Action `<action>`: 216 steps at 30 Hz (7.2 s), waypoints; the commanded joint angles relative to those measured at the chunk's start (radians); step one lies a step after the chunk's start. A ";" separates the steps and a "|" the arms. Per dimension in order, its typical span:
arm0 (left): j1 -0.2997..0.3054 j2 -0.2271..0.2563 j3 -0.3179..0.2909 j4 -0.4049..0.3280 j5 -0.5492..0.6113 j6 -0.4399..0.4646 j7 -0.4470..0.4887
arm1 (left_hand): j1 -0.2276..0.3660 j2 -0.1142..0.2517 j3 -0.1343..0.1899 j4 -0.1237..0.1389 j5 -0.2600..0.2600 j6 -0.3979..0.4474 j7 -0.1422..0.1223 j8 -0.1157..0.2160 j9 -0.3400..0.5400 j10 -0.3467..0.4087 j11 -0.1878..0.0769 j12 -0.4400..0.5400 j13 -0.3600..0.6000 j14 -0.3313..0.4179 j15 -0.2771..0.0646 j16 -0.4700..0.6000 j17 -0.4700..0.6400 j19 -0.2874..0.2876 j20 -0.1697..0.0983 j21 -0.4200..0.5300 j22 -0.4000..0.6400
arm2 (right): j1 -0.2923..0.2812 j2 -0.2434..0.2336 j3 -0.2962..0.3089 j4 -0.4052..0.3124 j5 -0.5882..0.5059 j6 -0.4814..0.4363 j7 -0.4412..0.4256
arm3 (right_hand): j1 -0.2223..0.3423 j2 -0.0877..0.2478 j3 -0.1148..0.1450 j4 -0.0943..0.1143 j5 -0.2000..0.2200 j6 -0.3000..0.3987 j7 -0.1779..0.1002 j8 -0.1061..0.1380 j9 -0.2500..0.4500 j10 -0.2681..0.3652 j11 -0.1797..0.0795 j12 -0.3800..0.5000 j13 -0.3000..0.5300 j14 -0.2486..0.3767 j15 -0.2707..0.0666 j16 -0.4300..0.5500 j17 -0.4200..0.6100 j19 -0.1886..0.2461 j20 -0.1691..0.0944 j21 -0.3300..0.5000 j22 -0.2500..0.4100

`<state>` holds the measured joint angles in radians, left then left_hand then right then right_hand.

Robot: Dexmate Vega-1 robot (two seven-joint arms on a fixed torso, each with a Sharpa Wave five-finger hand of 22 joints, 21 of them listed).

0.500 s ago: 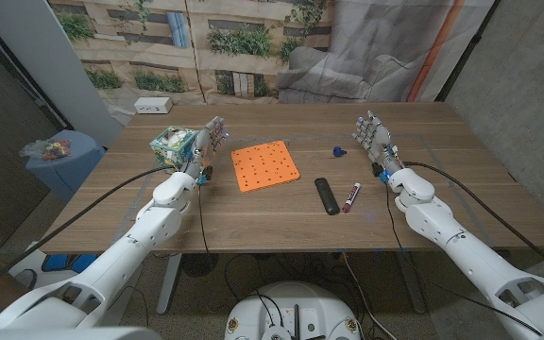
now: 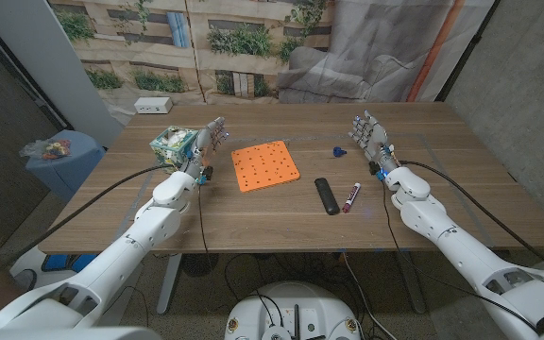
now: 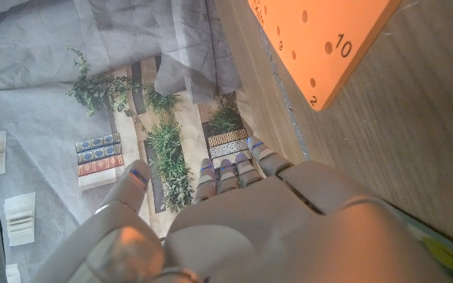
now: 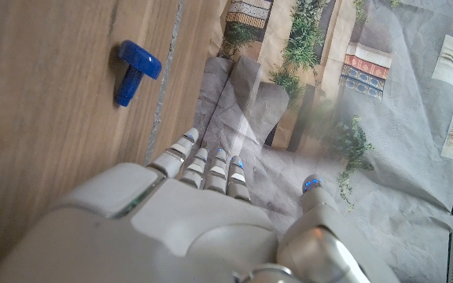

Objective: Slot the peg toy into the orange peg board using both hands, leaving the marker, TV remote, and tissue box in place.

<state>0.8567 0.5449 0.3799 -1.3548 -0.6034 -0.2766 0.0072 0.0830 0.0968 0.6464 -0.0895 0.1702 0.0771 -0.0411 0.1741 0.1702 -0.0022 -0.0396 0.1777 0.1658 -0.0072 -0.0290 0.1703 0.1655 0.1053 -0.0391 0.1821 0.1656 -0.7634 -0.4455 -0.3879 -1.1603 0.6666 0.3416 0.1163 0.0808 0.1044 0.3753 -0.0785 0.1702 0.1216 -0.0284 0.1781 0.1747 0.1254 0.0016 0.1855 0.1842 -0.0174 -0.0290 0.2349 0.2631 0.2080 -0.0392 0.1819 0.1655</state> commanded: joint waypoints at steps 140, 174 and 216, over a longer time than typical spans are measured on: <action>0.102 0.038 0.000 -0.196 0.144 0.171 0.278 | 0.025 0.073 0.051 -0.001 0.002 0.063 -0.002 0.016 0.006 0.058 -0.014 0.011 0.005 0.054 -0.021 0.010 0.002 0.021 -0.072 0.012 0.005 | 0.496 -0.367 -0.454 -0.293 -1.344 -0.327 0.383 | 0.567 -0.226 0.097 -0.089 0.020 0.001 -0.188 0.093 0.058 -0.097 0.104 0.049 0.049 -0.032 0.142 0.003 -0.013 -0.058 0.112 -0.001 0.002; 0.084 0.023 0.012 -0.166 0.133 0.193 0.283 | 0.027 0.077 0.058 0.004 0.002 0.062 0.003 0.012 0.007 0.055 -0.010 0.008 0.005 0.057 -0.014 0.008 0.003 0.021 -0.071 0.011 0.005 | 0.485 -0.312 -0.526 -0.306 -1.530 -0.404 0.436 | 0.554 -0.238 0.079 -0.084 0.026 0.055 -0.189 0.138 0.075 -0.077 0.158 0.054 0.063 -0.011 0.187 0.013 0.003 -0.029 0.158 0.014 0.003; 0.099 0.006 0.019 -0.139 0.118 0.158 0.271 | 0.025 0.077 0.062 0.012 0.001 0.063 0.006 0.011 0.007 0.057 -0.007 0.007 0.005 0.059 -0.012 0.008 0.005 0.022 -0.072 0.011 0.005 | 0.510 -0.259 -0.614 -0.281 -1.735 -0.423 0.451 | 0.624 -0.220 0.101 -0.099 0.031 0.109 -0.190 0.179 0.090 -0.079 0.122 0.051 0.070 -0.002 0.152 0.014 0.006 0.020 0.140 0.019 0.003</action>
<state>0.9452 0.5524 0.3997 -1.4918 -0.4818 -0.1117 0.2772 0.0974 0.1112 0.7013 -0.0813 0.1701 0.1341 -0.0410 0.1818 0.1744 0.0514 -0.0500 0.1849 0.1652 0.0428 -0.0359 0.1771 0.1650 0.1196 -0.0354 0.1896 0.1650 -0.2650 -0.7145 -0.9879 -1.4567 -1.0363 -0.0982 0.5651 0.6902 -0.1130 0.4719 -0.1752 0.1972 0.2184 -0.2210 0.3484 0.2621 0.0501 0.1264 0.2351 0.2488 -0.0154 0.1260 0.2465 0.2672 0.2190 0.1035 0.1935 0.1650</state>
